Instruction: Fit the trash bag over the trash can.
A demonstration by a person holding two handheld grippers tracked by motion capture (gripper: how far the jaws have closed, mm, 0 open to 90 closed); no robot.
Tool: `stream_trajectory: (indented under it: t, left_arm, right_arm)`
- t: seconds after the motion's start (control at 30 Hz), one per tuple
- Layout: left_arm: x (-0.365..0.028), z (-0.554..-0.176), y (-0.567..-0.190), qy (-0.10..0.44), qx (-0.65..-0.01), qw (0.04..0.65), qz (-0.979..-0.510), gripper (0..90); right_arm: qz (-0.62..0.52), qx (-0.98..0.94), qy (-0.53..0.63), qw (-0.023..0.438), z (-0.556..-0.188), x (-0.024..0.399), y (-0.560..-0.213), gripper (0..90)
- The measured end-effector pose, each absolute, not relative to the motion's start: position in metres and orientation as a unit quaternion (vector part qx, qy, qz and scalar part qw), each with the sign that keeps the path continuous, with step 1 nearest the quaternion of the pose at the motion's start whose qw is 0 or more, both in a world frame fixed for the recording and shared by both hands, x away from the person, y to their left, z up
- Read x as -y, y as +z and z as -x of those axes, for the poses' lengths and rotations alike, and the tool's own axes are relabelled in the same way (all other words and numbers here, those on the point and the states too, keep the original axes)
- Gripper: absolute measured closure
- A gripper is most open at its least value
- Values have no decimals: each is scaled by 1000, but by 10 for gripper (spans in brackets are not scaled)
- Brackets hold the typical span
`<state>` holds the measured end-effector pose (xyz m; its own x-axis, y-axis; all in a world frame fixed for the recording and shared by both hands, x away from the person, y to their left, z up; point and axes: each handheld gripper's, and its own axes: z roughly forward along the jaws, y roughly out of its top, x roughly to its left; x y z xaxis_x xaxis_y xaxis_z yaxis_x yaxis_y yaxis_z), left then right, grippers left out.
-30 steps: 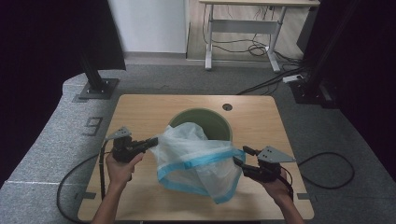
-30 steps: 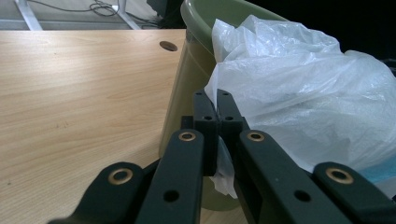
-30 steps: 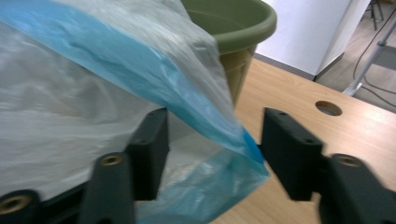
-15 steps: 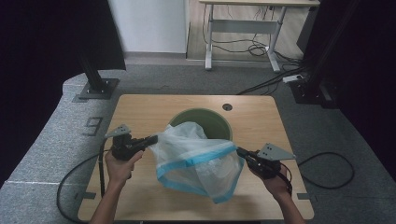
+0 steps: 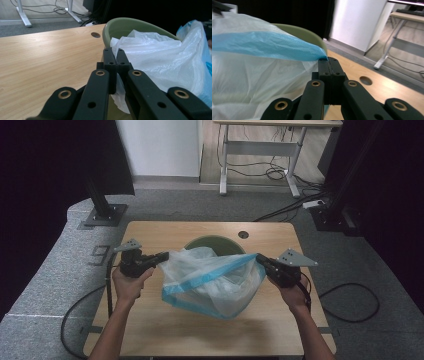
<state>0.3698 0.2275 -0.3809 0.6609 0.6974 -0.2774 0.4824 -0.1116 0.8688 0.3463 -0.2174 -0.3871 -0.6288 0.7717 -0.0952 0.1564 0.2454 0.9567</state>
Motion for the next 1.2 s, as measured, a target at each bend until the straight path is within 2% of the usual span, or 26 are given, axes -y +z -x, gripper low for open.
stream_trajectory:
  t: [0.5,0.67,0.73,0.77,0.8,0.83,1.07,1.2]
  left_arm:
    - [-225,-402,-392,89,-424,514,-740,896]
    - [-220,-394,-389,77,-408,518,-748,877]
    - [-218,-388,-383,71,-396,523,-751,769]
    - [-217,-385,-379,69,-388,525,-755,769]
    - [-216,-382,-375,68,-380,525,-758,653]
    - [-213,-374,-367,84,-372,525,-761,598]
    - [-206,-346,-354,133,-346,523,-767,386]
    - [-211,-334,-351,154,-344,523,-765,306]
  right_arm:
    - [-367,-701,533,299,-390,211,-387,889]
    - [-366,-704,532,294,-391,207,-393,888]
    - [-366,-702,535,293,-388,209,-394,889]
    - [-366,-702,535,293,-388,209,-394,889]
    - [-368,-700,536,294,-386,211,-394,889]
    - [-369,-700,537,293,-385,213,-393,889]
    - [-370,-701,537,290,-377,218,-392,889]
    - [-371,-702,537,285,-375,221,-392,888]
